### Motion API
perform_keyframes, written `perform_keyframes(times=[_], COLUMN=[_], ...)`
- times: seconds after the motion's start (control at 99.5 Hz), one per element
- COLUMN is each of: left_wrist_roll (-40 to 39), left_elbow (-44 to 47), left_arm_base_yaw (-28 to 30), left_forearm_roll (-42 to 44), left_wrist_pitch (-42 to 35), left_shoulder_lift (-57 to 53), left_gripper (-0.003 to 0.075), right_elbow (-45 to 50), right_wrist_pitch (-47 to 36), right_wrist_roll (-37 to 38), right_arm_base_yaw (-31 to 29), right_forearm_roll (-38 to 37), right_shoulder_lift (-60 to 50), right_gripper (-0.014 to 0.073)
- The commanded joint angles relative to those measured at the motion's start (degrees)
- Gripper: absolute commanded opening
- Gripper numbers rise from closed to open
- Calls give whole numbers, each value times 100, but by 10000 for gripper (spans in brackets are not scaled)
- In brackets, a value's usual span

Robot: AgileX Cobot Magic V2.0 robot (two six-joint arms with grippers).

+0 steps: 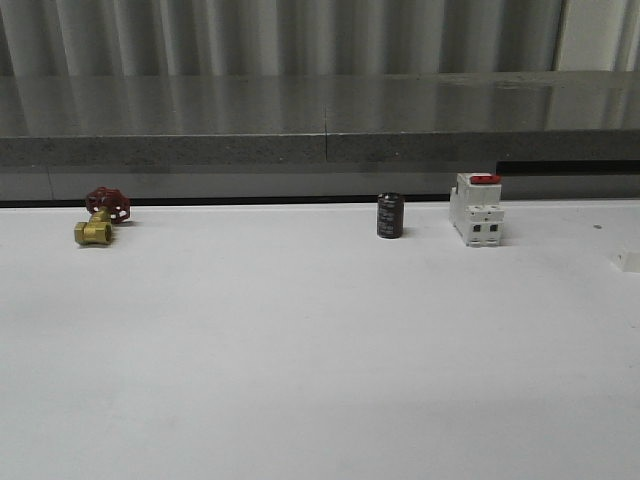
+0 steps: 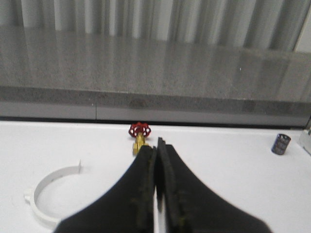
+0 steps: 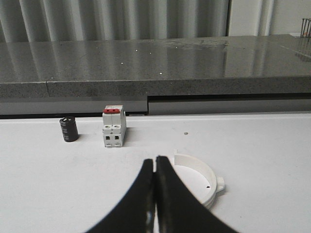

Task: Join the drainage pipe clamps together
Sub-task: 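Lower the left gripper toward the white clamp half near it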

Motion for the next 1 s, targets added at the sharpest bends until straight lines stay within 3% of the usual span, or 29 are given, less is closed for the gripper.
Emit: perform_keyframes(times=[0.0,0.131,0.392,0.885,0.985], left_wrist_roll=[-23,-23,-23,-23,-23], left_elbow=[-727,-1374,-1613,-1613,-1613], left_arm_base_yaw=[-1,-1,-1,-1,-1], left_forearm_roll=[7,15,15,-81,-81], left_wrist_pitch=[373,1068,1145,1286,1286], left_shoulder_lift=[691,1518,2550,2979,2979], left_gripper=[-20,-20,-20,-18,51], right_elbow=[-116,-116,-116,-116,-116], right_wrist_pitch=[-483,-483,-483,-483,-483], right_wrist_roll=[-10,-10,-10,-10,-10], right_arm_base_yaw=[-30,-30,-30,-30,-30], right_forearm_roll=[4,4,4,4,4], right_shoulder_lift=[-85,-85,-85,-85,-85], right_gripper=[-67,-67,-67,-67,-67])
